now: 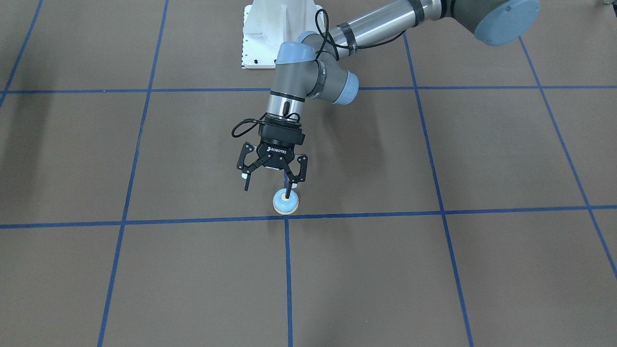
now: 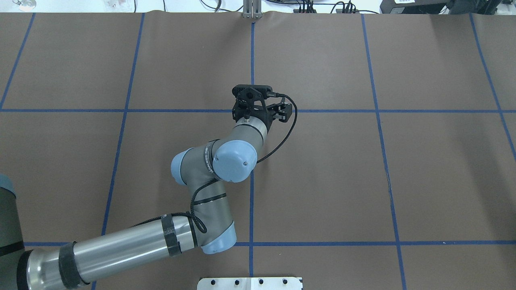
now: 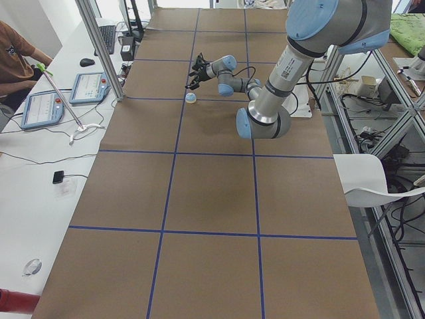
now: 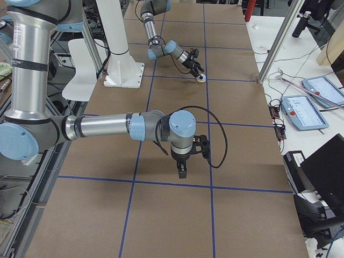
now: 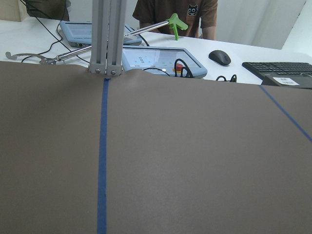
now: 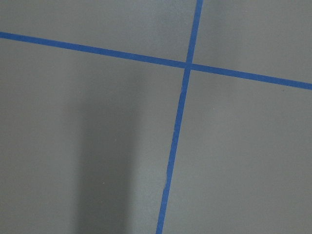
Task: Place and press bell with both arms
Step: 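Lower the bell onto the grid centre and open the left gripper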
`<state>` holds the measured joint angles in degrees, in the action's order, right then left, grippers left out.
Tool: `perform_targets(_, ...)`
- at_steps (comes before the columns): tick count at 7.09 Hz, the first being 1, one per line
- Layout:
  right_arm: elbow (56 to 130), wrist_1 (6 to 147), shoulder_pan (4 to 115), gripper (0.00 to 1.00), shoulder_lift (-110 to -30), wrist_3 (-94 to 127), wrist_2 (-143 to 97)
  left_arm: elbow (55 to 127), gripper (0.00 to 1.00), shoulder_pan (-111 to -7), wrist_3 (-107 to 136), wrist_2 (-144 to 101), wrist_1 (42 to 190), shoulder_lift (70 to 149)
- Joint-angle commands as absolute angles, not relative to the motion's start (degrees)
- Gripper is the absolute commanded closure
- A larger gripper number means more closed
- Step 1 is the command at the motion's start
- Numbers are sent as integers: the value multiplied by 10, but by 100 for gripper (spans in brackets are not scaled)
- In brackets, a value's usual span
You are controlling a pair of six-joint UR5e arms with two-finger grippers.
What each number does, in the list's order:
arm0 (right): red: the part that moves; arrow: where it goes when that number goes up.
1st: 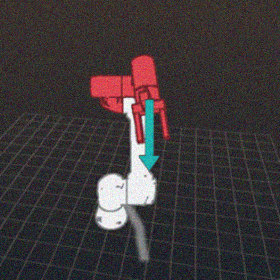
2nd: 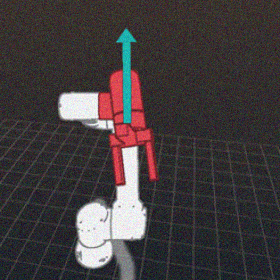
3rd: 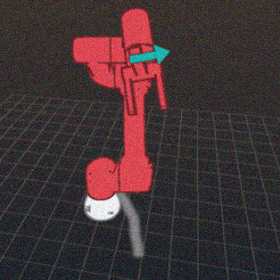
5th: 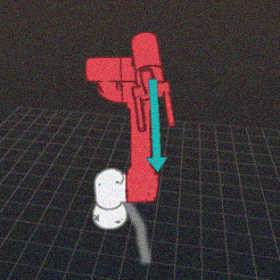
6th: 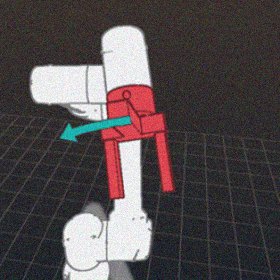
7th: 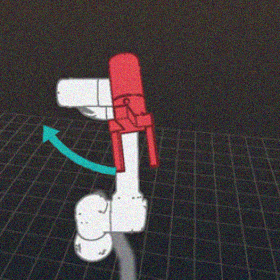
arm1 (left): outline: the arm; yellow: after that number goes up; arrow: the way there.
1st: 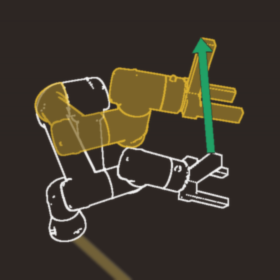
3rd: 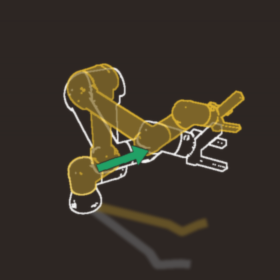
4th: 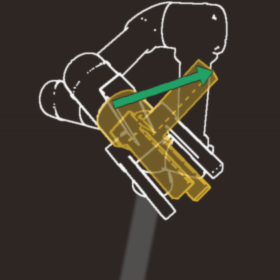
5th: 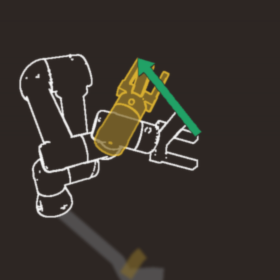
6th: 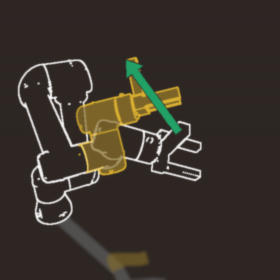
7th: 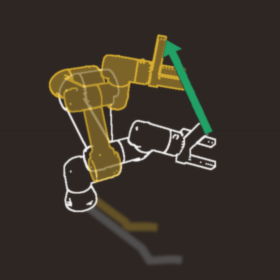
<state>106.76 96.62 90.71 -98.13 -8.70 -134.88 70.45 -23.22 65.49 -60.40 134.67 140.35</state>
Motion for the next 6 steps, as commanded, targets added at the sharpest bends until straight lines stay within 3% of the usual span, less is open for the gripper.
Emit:
perform_targets(1, 1069, 966, 905, 0, -965, -84, -1347, 717, 0, -302, 654, -708, 1317, 1402)
perform_targets(4, 1057, 946, 848, 0, -882, 23, -1357, 737, 0, -452, 628, -952, 1282, 1319)
perform_targets(6, 1055, 947, 749, 0, -795, 181, -1355, 799, 0, -504, 544, -1012, 1279, 1218)
